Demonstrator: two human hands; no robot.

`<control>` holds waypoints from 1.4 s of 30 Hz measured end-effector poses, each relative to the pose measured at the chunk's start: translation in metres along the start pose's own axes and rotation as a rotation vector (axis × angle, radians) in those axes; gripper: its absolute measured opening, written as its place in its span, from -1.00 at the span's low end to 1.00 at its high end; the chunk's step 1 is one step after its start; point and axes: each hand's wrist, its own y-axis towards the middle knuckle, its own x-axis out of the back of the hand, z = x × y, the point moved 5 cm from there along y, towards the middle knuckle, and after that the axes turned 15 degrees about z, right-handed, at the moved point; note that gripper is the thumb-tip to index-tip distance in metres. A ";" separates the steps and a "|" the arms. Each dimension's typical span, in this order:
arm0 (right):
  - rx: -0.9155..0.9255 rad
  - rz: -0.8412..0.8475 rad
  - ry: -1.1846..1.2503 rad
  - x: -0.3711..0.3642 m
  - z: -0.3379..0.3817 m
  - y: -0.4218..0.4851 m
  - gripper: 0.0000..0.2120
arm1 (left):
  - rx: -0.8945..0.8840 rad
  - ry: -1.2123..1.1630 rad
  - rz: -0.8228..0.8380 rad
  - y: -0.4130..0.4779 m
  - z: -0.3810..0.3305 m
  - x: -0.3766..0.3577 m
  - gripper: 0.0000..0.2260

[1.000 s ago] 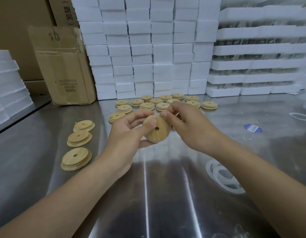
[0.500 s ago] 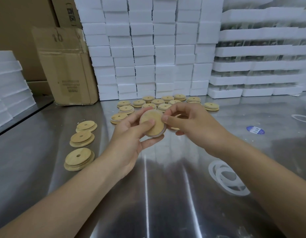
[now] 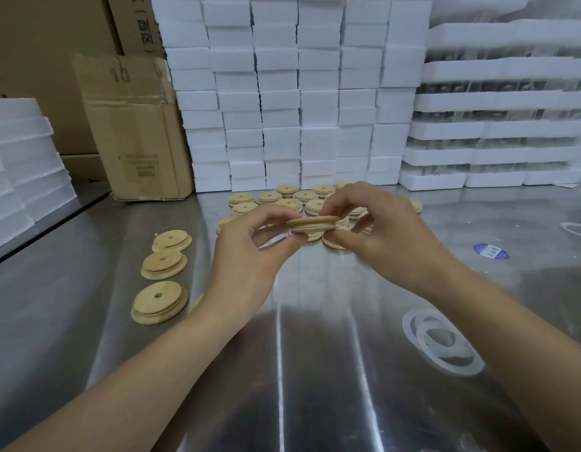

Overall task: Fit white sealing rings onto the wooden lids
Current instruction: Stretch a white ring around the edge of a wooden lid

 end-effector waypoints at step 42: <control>-0.331 0.341 -0.266 -0.048 -0.038 -0.006 -0.44 | 0.720 0.807 0.821 -0.011 -0.004 0.055 -0.46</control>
